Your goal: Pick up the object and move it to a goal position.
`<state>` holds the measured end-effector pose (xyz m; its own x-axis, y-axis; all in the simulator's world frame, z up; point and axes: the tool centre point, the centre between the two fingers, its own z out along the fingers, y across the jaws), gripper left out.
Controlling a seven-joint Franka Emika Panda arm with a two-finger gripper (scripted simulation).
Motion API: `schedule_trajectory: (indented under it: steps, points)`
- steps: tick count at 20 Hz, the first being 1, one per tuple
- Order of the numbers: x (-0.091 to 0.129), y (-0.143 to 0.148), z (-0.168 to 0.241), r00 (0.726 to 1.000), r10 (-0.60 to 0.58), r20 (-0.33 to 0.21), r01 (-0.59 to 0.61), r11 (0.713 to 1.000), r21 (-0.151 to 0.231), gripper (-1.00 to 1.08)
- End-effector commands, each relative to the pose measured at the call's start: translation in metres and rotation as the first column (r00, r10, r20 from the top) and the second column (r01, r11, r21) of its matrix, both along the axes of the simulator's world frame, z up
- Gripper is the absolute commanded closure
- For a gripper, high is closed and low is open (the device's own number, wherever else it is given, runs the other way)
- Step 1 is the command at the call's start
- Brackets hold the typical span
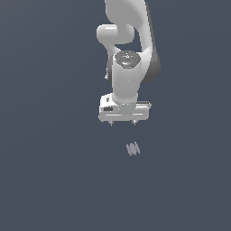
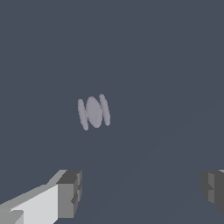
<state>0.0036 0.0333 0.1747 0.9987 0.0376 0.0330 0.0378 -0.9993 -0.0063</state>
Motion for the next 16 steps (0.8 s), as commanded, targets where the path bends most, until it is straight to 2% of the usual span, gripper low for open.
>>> schedule_trajectory:
  steps: [1,9,16]
  points:
    - [0.0,0.0,0.0,1.0,0.0,0.0,0.0,1.0,0.0,-0.92]
    - [0.0,0.029,-0.003,1.0,0.006,-0.008,-0.006,1.0,0.028,-0.92]
    - [0.002,0.03,-0.006,1.0,0.012,-0.008,-0.012,1.0,0.027,-0.92]
